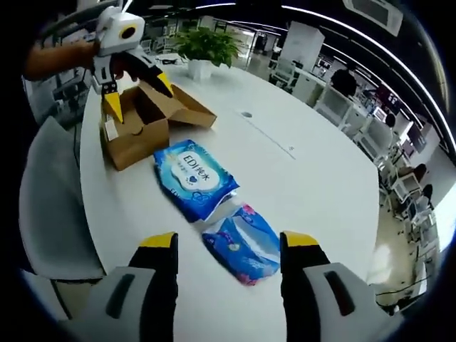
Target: Operate the shoe box by opening the lid, removing the specified soft item, and placing it in the target area until the item is outside and the box remains undamaged.
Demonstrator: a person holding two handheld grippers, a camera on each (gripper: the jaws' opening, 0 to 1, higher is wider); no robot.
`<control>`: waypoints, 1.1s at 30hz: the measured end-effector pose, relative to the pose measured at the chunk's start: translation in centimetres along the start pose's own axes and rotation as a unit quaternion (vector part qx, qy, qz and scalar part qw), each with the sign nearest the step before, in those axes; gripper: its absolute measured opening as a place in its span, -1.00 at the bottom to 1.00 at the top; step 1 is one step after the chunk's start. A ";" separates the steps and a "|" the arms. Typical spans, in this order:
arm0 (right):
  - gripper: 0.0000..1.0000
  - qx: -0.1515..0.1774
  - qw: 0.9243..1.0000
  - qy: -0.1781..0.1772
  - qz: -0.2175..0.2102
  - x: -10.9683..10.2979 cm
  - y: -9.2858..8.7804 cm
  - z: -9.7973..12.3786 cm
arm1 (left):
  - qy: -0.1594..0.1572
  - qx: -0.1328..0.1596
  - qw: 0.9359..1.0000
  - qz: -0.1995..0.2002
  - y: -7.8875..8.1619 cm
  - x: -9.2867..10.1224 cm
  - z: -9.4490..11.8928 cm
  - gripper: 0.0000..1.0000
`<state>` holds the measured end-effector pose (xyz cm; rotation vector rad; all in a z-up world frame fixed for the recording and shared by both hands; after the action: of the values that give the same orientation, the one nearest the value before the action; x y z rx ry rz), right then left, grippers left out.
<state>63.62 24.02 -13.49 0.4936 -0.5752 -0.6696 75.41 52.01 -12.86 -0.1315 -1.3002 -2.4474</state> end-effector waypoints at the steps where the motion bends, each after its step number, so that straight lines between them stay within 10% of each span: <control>1: 0.14 0.002 1.000 -0.003 -0.004 -0.4 0.3 0.1 | 0.002 0.004 1.000 0.005 -0.2 -0.1 0.4 0.30; 33: 0.49 0.069 0.997 0.036 -0.013 -6.3 6.5 -0.4 | 0.123 0.092 0.985 0.077 -7.6 -0.3 15.9 0.81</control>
<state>62.68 32.90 -11.99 0.6537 -0.5505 -0.6375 71.56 68.94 -9.81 0.1108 -1.3425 -2.1260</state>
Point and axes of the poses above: the point that each gripper's makers call its tool centre point, and the gripper's own axes: z roughly backward along the fingers, x roughly to its right, y roughly out of its top, the point moved 9 cm from there along z, roughly backward along the fingers, and after that the axes turned 13 degrees about z, right-handed, at the moved point
